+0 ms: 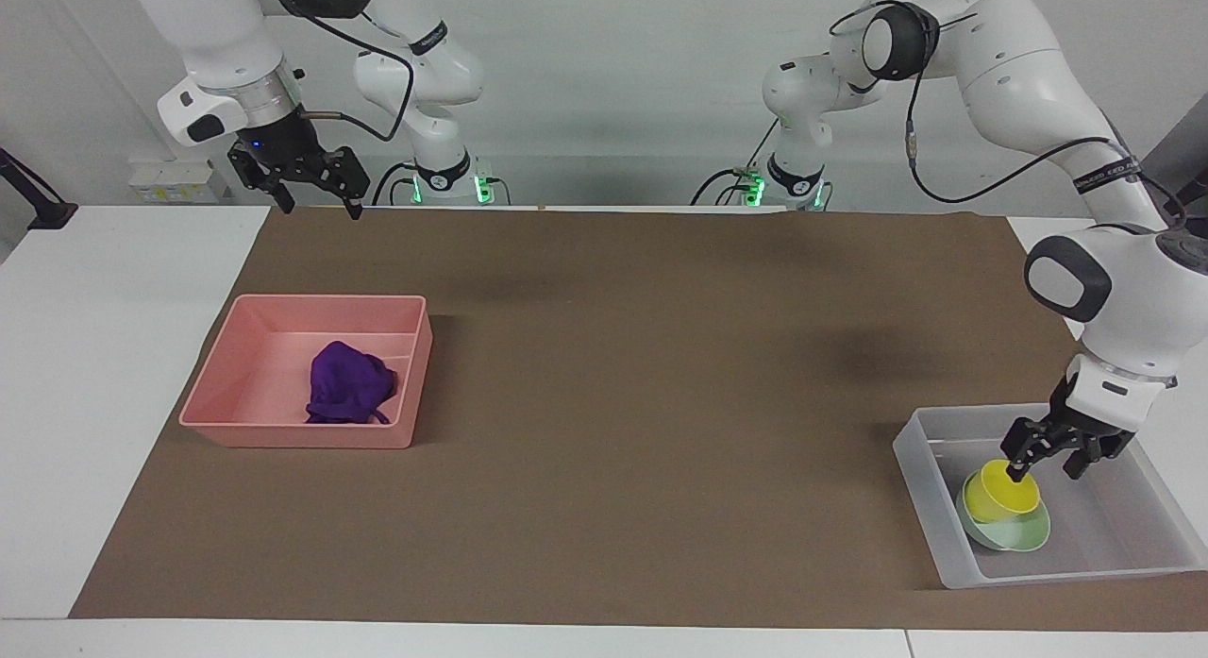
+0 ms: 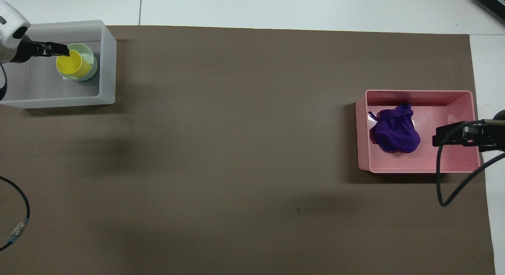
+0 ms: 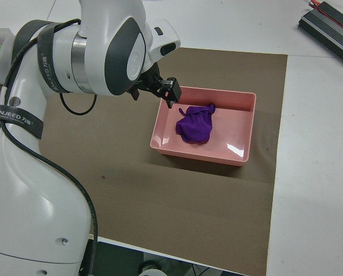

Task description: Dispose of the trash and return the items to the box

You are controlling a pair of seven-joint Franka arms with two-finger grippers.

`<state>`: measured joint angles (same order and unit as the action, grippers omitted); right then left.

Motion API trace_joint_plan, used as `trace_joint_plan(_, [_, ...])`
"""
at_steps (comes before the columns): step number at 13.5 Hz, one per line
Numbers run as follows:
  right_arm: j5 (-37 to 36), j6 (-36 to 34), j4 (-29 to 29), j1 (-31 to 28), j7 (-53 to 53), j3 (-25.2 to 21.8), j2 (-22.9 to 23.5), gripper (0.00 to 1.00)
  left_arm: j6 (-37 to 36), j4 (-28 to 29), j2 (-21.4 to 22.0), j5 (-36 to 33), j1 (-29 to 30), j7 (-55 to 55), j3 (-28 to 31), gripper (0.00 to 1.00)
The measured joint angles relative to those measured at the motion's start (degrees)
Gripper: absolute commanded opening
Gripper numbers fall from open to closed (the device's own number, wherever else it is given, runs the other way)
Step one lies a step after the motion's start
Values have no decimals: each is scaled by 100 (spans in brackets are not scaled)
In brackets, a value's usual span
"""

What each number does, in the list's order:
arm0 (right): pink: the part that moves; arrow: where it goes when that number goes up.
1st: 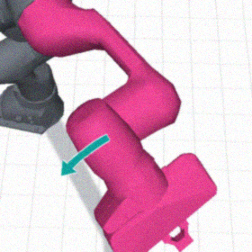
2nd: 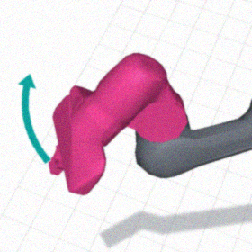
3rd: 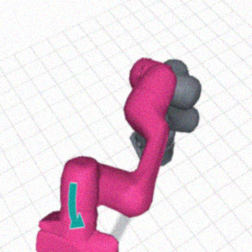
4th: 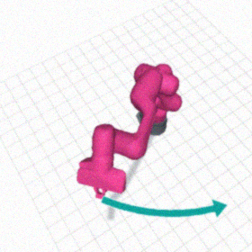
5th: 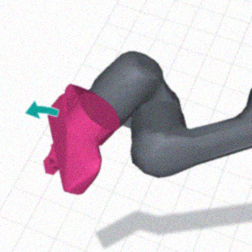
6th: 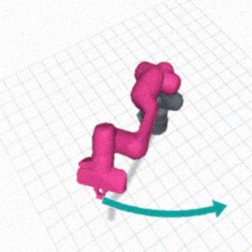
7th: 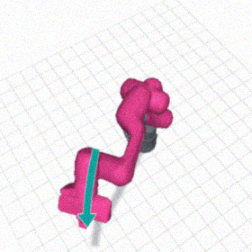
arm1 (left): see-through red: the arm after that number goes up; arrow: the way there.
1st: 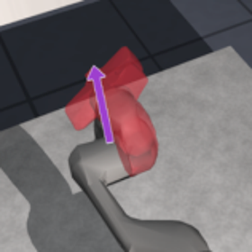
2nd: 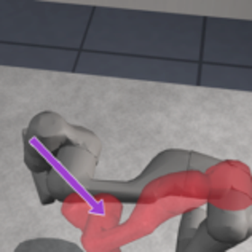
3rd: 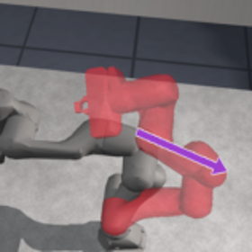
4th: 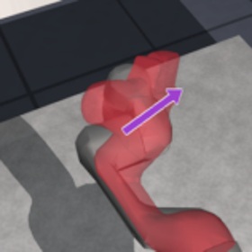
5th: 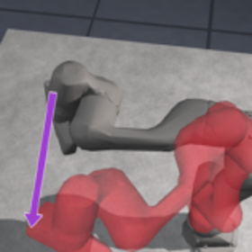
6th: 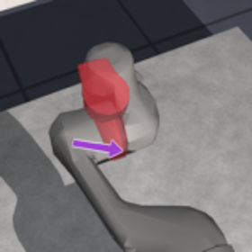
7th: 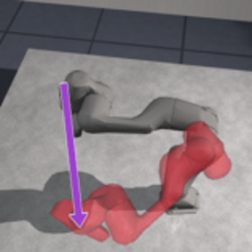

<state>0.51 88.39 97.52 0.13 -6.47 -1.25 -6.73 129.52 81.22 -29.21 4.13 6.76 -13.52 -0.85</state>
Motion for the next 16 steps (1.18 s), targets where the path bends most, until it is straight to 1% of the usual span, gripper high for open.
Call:
trace_joint_plan(2, [0,0,2,1,0,0,-2,100,-204,291,489,0,-245,-259,-9,100])
trace_joint_plan(6, [0,0,4,1,0,0,-2,100,-460,1494,1738,-29,-856,-275,-9,100])
trace_joint_plan(9, [0,0,4,1,0,0,-3,100,-1276,1985,2666,-47,-1032,-233,-8,100])
trace_joint_plan(10, [0,0,4,1,0,0,-3,100,-1566,2049,2911,-48,-1062,-190,-7,100])
trace_joint_plan(12, [0,0,4,1,0,0,-3,100,-2059,1977,3147,-152,-1075,-158,16,100])
trace_joint_plan(14, [0,0,5,1,0,0,-3,100,-2521,1637,3131,-304,-1069,-154,67,100])
trace_joint_plan(16, [0,0,5,1,0,0,-3,100,-3215,1062,2984,-303,-1067,-133,91,100])
